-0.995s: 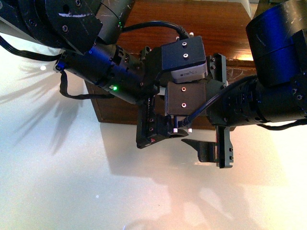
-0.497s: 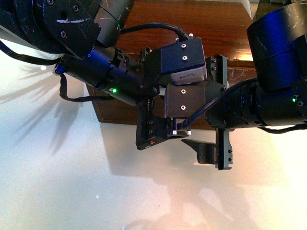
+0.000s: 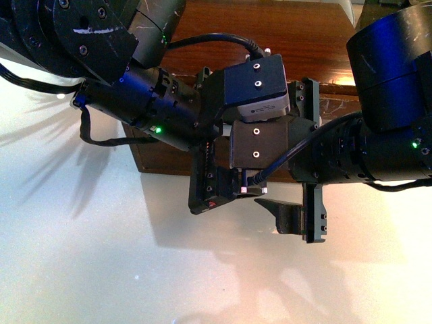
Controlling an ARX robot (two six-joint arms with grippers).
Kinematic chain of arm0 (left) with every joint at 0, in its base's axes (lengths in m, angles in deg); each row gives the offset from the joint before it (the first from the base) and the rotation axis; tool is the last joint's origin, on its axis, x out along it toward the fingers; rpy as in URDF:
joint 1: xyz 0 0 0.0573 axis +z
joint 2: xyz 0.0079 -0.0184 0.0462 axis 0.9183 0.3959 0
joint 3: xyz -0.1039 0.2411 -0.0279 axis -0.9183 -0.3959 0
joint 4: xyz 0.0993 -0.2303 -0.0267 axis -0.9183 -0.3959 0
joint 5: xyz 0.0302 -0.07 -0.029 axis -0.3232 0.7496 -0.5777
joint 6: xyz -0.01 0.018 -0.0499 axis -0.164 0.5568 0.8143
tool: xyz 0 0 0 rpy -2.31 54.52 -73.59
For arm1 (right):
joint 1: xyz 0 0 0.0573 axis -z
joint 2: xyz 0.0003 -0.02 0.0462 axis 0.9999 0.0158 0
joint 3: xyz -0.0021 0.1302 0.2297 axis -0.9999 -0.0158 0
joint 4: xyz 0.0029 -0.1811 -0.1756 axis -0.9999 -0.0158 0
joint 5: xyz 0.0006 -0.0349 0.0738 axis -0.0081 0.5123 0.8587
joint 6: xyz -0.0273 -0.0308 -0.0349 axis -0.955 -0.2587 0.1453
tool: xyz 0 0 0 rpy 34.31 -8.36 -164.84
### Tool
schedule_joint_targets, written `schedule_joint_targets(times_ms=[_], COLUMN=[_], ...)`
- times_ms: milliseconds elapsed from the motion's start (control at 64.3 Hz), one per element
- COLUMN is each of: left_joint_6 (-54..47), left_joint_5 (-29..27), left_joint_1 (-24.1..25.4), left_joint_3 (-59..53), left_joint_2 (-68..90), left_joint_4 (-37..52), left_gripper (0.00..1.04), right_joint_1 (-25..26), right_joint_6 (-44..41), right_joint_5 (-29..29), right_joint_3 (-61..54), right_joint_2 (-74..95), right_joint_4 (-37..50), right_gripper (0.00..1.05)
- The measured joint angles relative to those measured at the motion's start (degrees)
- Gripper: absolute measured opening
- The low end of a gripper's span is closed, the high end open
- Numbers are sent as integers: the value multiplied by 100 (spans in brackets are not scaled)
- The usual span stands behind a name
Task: Open drawer
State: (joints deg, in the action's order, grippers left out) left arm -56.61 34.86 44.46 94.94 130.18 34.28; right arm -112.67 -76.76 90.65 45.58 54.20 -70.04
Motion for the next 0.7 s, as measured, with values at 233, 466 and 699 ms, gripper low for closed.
schedule_joint_targets(times_ms=[233, 466, 699], left_joint_6=[-7, 15, -85], left_joint_5=[17, -31, 11], left_joint_1=[11, 116, 295], left_joint_3=[-157, -348, -575], left_joint_2=[-74, -170, -234], left_joint_4=[48, 149, 210], left_gripper=[96, 96, 96], right_joint_1=[-57, -107, -210], right_joint_6=[20, 11, 11], right_joint_5=[-13, -52, -63], right_joint_3=[-83, -166, -269], right_joint_2=[-37, -61, -146], right_joint_4=[20, 94, 160], right_gripper=[96, 96, 96])
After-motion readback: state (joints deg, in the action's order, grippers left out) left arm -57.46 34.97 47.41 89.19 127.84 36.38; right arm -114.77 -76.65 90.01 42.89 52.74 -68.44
